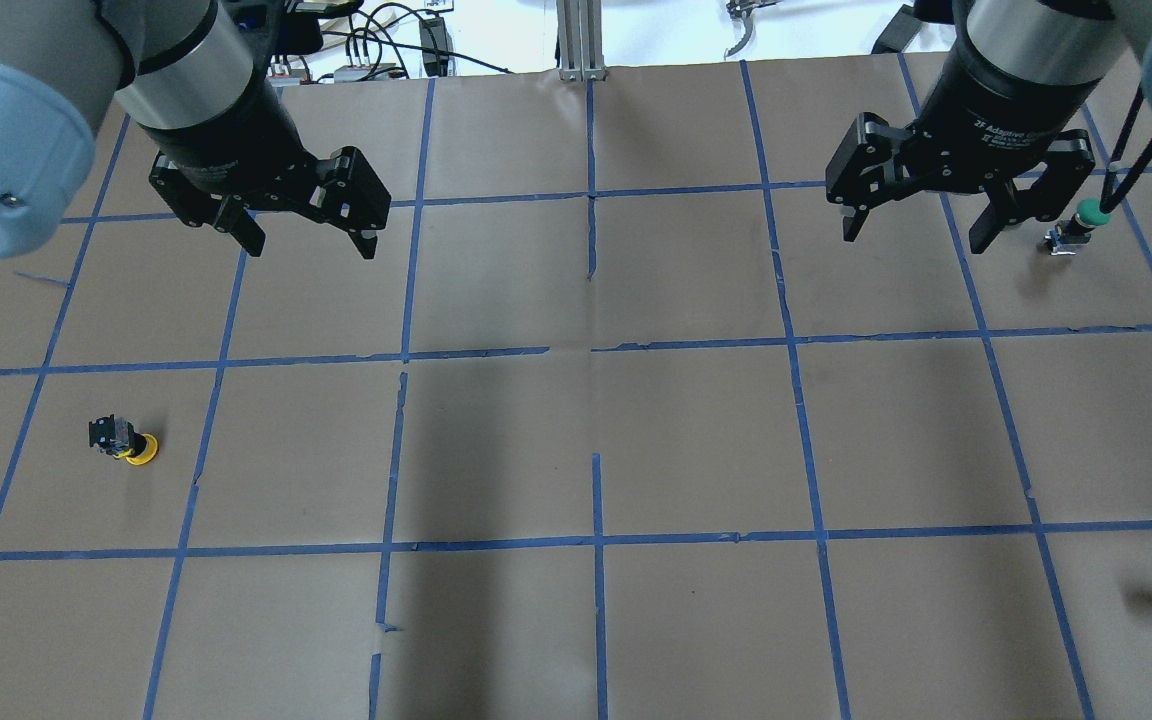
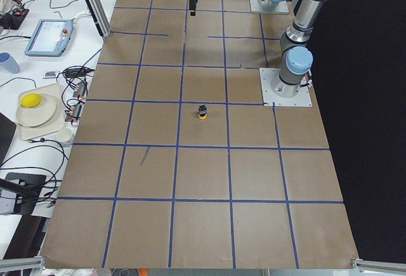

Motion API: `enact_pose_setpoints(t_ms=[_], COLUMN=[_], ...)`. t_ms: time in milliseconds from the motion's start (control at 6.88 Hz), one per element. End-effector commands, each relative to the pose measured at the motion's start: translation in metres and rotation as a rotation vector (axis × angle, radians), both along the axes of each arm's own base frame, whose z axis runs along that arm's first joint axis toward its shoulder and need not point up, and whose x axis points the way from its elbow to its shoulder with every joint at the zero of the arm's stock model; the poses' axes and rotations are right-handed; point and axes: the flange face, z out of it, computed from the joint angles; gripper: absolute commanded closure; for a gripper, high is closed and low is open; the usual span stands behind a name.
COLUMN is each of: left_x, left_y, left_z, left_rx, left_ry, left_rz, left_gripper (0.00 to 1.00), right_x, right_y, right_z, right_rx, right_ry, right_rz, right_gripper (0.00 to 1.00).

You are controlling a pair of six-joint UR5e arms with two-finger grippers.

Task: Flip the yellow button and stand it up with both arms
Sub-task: 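Move the left gripper outward toward the yellow button lying on the table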

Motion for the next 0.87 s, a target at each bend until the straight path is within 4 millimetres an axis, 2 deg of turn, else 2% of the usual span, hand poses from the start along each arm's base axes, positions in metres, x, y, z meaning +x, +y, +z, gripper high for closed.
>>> enact_pose_setpoints(t_ms=[0, 436, 581, 726], left_x=[0.000, 0.002, 0.015, 0.066], left_y=[0.000, 0.000, 0.002, -0.004], left_z=[0.000, 0.000, -0.005, -0.017], left_rx=[0.000, 0.001, 0.048, 0.130], left_ry=[0.000, -0.002, -0.005, 0.002], left_rz=[0.001, 0.002, 0.029, 0.137], left_gripper=[0.00, 0.00, 0.00, 0.00], right_x=[0.000, 0.000, 0.000, 0.000], right_y=[0.000, 0.000, 0.000, 0.000], right_z=[0.000, -0.001, 0.000, 0.000], right_rx=[-0.001, 0.002, 0.000, 0.000], right_ry=[-0.002, 0.002, -0.001, 0.001], right_rz=[0.001, 0.002, 0.002, 0.002], right_gripper=[0.00, 0.00, 0.00, 0.00])
